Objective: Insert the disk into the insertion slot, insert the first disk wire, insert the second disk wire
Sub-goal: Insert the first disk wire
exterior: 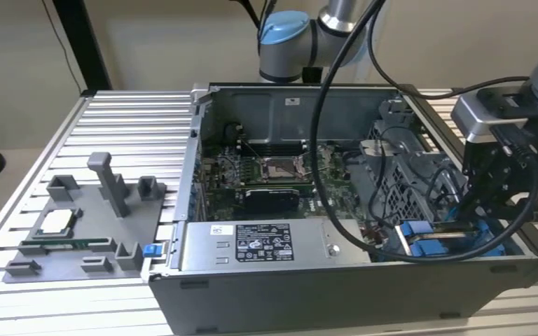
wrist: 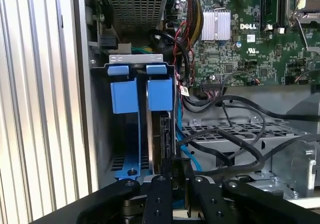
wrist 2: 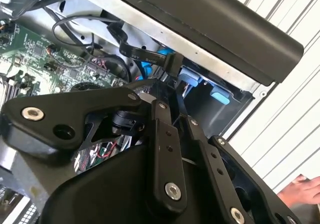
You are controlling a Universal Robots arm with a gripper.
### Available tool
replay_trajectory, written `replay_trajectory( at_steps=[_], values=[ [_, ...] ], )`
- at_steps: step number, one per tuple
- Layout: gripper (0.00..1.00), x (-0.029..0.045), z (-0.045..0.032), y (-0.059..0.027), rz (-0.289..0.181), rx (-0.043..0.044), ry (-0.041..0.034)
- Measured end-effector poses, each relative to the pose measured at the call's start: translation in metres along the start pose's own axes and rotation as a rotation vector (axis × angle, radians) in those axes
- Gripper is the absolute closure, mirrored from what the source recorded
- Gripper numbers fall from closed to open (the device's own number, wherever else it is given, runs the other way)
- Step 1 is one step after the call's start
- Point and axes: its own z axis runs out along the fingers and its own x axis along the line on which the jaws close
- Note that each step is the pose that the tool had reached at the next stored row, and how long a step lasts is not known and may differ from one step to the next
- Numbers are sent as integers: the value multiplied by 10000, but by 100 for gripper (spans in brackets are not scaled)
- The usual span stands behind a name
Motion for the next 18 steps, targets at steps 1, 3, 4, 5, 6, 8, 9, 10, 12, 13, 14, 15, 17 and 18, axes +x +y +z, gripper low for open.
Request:
replay_trajectory(
  at_steps=[1,3,4,5,6,8,9,10,12,13,14,15,17,18],
  values=[
    [100,6,0,0,1,-2,1],
    [100,12,4,1,4,-6,-1],
    [100,13,5,1,4,-6,0],
    [100,13,7,4,5,-6,2],
    [100,14,9,7,12,-5,2],
    [100,15,15,16,62,-1,0],
    [100,16,18,21,113,4,2],
    [100,17,21,26,181,10,3],
    [100,17,22,28,270,18,8],
    [100,17,22,28,281,20,10],
    [100,16,22,28,284,20,11],
    [100,16,24,29,291,21,9],
    [100,16,25,29,317,24,12],
    [100,16,26,29,336,25,13]
  ],
)
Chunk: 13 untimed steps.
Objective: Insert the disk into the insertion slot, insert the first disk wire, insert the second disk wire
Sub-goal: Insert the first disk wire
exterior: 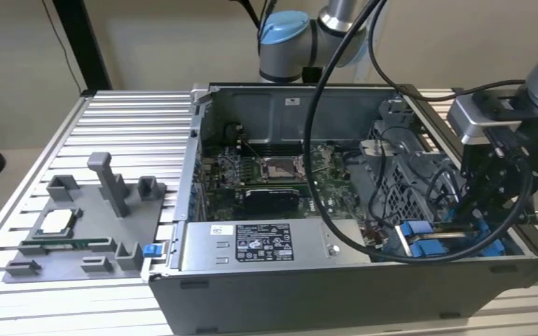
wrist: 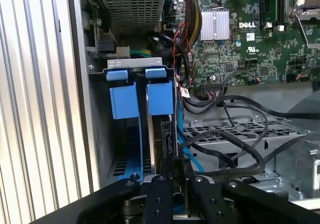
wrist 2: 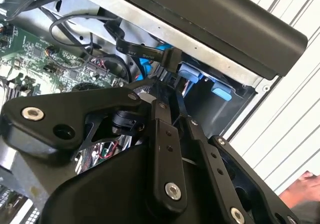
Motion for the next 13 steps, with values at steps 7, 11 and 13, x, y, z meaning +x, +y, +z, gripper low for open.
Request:
replay_trajectory(
  at_steps=[7,11,13],
  values=[
    [100,2,16,1,160,15,5],
    [100,3,22,2,283,27,9],
    [100,3,24,3,342,33,11]
  ],
)
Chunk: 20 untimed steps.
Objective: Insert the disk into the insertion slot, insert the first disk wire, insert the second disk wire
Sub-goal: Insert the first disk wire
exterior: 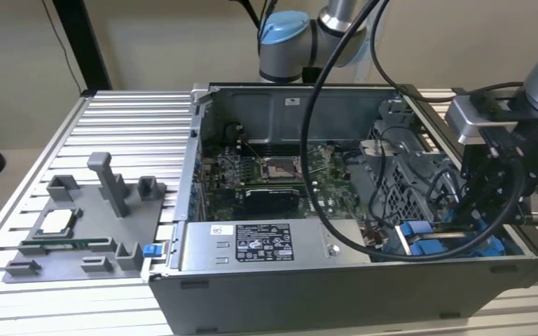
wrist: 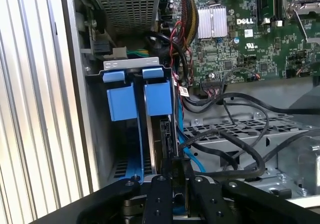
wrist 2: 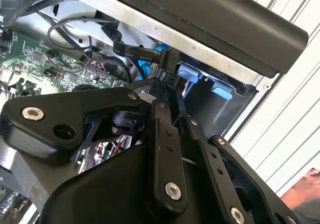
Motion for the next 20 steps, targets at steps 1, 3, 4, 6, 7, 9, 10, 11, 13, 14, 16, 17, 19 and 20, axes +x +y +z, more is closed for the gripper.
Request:
replay_trajectory(
  at_steps=[1,3,4,6,7,9,10,11,13,14,16,17,19,20],
  values=[
    [100,0,1,2,20,2,1],
    [100,0,4,3,25,2,1],
    [100,0,5,3,24,2,1],
    [100,2,7,3,23,2,0],
    [100,2,8,3,15,1,0],
    [100,3,8,3,-9,-1,0],
    [100,3,8,3,-14,-2,-1],
    [100,4,7,3,-17,-6,-2],
    [100,4,3,3,-20,-11,-5],
    [100,4,1,3,-22,-11,-7],
    [100,3,-4,3,-60,-16,-7],
    [100,3,-9,2,-107,-19,-3],
    [100,2,-16,2,-190,-27,-5],
    [100,2,-17,2,-233,-30,-8]
  ],
)
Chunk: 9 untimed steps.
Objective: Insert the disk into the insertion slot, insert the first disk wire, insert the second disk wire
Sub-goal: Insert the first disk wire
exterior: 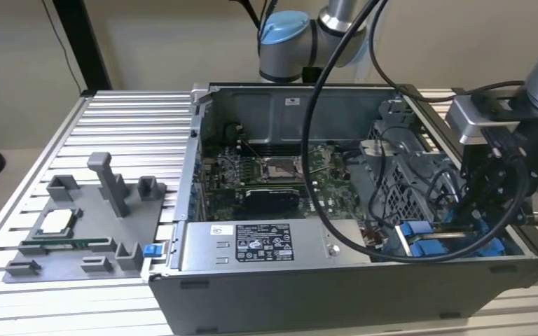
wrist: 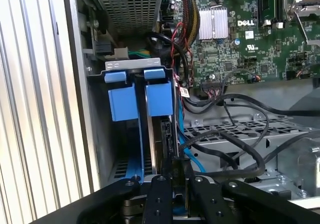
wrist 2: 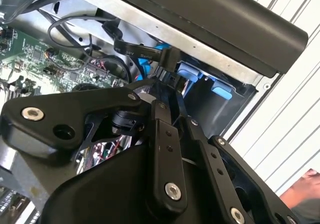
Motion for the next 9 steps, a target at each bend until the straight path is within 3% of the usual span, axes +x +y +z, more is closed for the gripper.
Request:
replay_trajectory(
  at_steps=[9],
  values=[
    [100,1,1,-1,-505,-42,-16]
  ],
)
